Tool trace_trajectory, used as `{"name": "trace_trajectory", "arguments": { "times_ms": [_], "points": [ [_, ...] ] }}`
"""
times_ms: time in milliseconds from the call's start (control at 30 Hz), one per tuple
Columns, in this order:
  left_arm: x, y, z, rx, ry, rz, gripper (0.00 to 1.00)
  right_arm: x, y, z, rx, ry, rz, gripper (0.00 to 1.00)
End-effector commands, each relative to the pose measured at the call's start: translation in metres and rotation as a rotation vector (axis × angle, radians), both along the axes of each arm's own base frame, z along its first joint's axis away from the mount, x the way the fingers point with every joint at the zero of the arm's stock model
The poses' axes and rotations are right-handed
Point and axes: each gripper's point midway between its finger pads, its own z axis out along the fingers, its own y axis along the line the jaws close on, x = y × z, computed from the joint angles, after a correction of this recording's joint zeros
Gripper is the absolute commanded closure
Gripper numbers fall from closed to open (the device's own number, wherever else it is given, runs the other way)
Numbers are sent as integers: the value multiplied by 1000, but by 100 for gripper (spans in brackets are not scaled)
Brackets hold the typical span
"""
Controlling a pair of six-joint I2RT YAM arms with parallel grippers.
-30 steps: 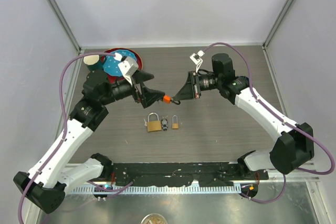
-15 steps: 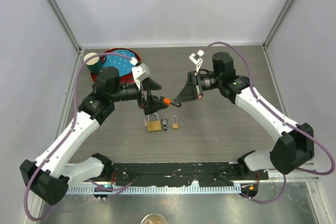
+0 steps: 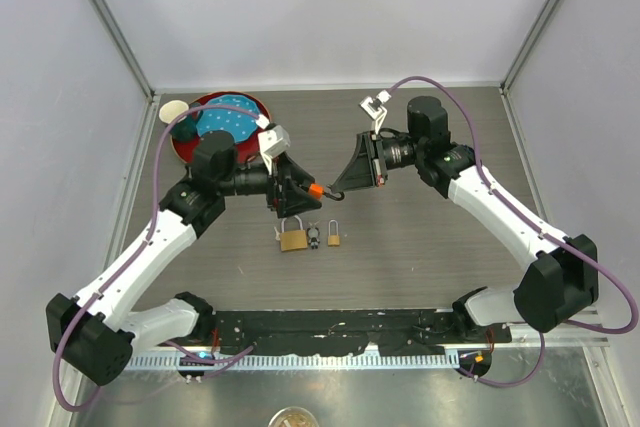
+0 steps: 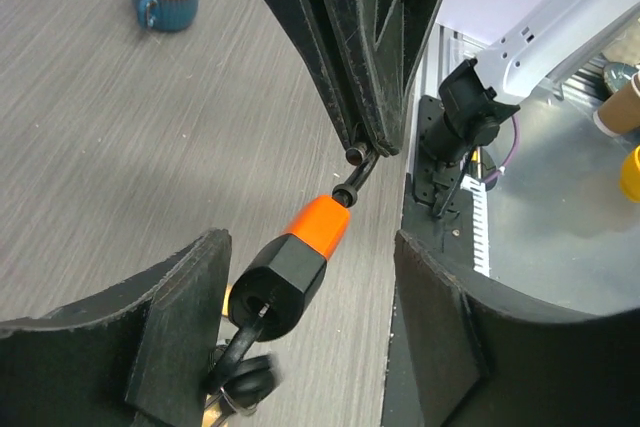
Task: Lock with the key
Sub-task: Lock the lock.
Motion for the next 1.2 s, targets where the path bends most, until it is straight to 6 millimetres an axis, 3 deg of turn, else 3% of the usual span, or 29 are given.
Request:
{"name": "trace_trajectory", "arguments": {
  "times_ms": [0,267,367,433,467,500,767,1000,1100,1167],
  "points": [
    [-1,-2,15,-41,-46,-18,35,-9,-3,35,84,-138,27,99],
    [-5,-2,14,-37,-22,-38,65,-6,-2,38,90,-146,17,99],
    [-7,-3,15,-42,-8,-52,70,-4,-2,39,93,-146,14,99],
    [-8,-5,15,-43,4,-66,82,-3,-2,40,95,-144,12,99],
    [-7,-5,15,-44,11,-64,95,-2,-2,40,96,-146,6,99],
    [-8,-5,16,-45,13,-65,100,-1,-2,40,96,-148,3,98],
    [1,-7,21,-80,18,-19,100,10,2,38,91,-134,-33,97],
    [13,-7,28,-116,32,66,100,51,-11,32,40,-144,-247,58],
    [17,-6,29,-123,34,91,100,82,-28,24,-72,-192,-442,45],
    [18,-5,30,-129,44,108,100,89,-38,26,-114,-269,-512,40]
  ]
}}
